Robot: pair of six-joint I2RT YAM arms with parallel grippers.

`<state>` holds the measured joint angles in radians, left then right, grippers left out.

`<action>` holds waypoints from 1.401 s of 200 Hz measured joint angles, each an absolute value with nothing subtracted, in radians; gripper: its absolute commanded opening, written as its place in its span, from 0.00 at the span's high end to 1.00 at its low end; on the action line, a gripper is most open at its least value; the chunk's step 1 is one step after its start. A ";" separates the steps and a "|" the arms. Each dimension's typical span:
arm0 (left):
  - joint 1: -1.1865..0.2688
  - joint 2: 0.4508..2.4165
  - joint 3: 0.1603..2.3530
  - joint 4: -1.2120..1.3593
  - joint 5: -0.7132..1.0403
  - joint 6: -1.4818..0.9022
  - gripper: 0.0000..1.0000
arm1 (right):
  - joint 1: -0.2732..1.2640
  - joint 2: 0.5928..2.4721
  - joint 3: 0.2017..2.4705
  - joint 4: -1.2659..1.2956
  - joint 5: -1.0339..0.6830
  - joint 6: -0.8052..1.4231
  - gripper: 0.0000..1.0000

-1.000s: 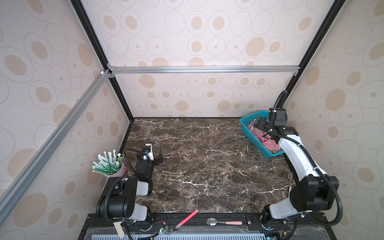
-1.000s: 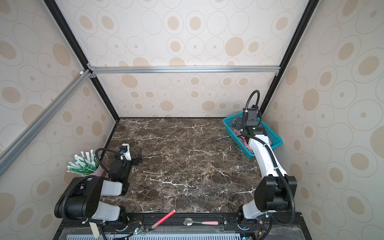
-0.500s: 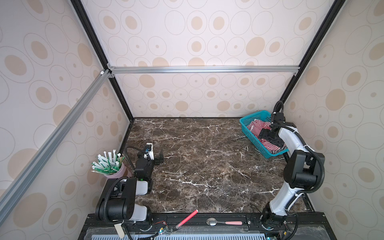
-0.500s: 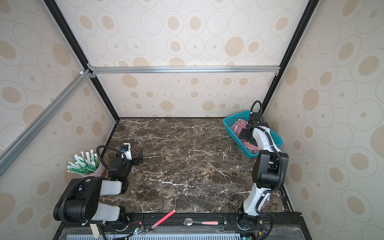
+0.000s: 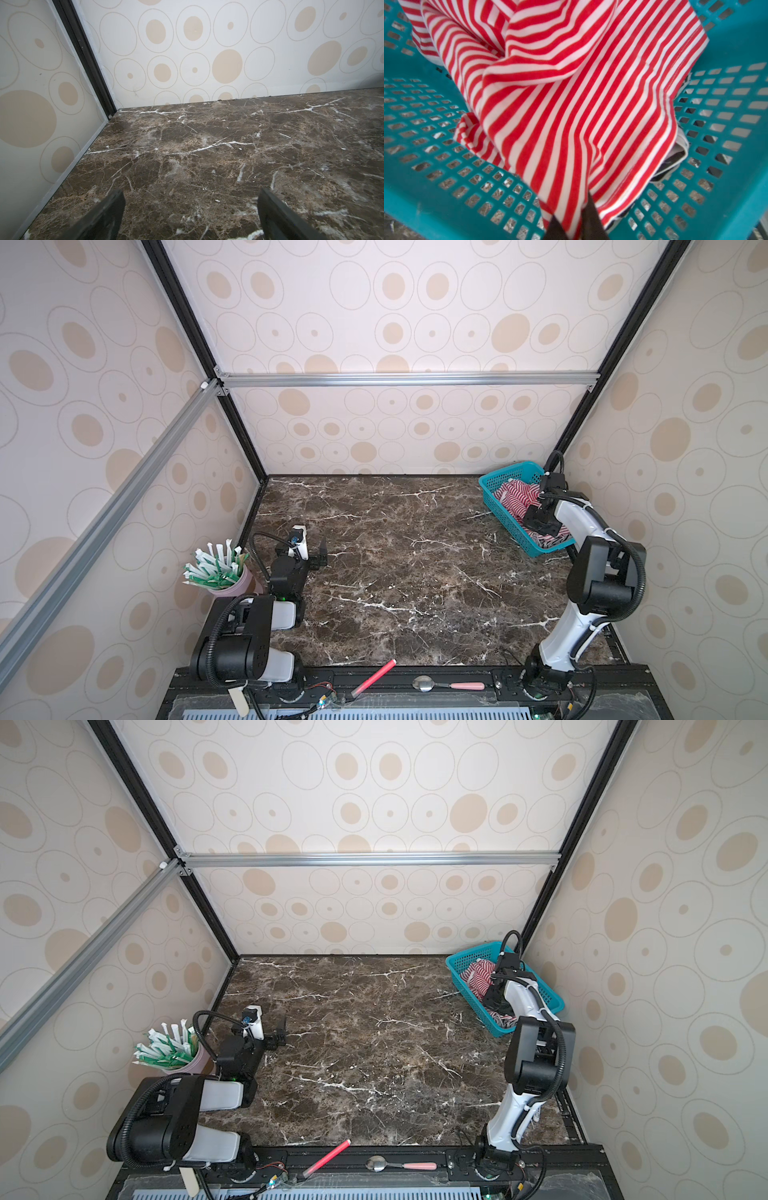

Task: Fold and stack the tank tops
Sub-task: 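Reach the right gripper into the teal basket and grasp the red striped top, then lift the red striped top out of the basket and lower it onto the table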

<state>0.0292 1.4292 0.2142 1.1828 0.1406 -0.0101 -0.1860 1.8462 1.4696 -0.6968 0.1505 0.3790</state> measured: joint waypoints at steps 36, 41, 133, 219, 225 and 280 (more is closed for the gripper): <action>0.029 1.429 0.214 1.180 0.141 -0.010 0.01 | -0.186 1.817 1.470 -0.692 0.140 0.378 1.00; 0.029 1.429 0.214 1.180 0.141 -0.010 0.01 | -0.186 1.805 1.470 -0.692 0.138 0.378 1.00; 0.032 1.226 0.538 0.672 0.205 0.029 0.01 | -0.157 1.319 1.543 -0.715 0.051 0.402 1.00; 0.032 1.055 0.736 0.154 0.282 0.065 0.01 | 0.167 0.992 1.689 -0.699 -0.140 0.359 1.00; 0.032 1.045 0.738 0.133 0.280 0.066 0.01 | 0.174 0.985 1.704 -0.693 -0.166 0.362 1.00; 0.032 1.035 0.761 0.031 0.284 0.066 0.01 | 0.226 1.069 1.791 -0.647 -0.338 0.423 1.00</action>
<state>0.0322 1.0351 0.7612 0.0315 0.2836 0.0658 0.2260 1.0691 1.7912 -0.6472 -0.3378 0.4232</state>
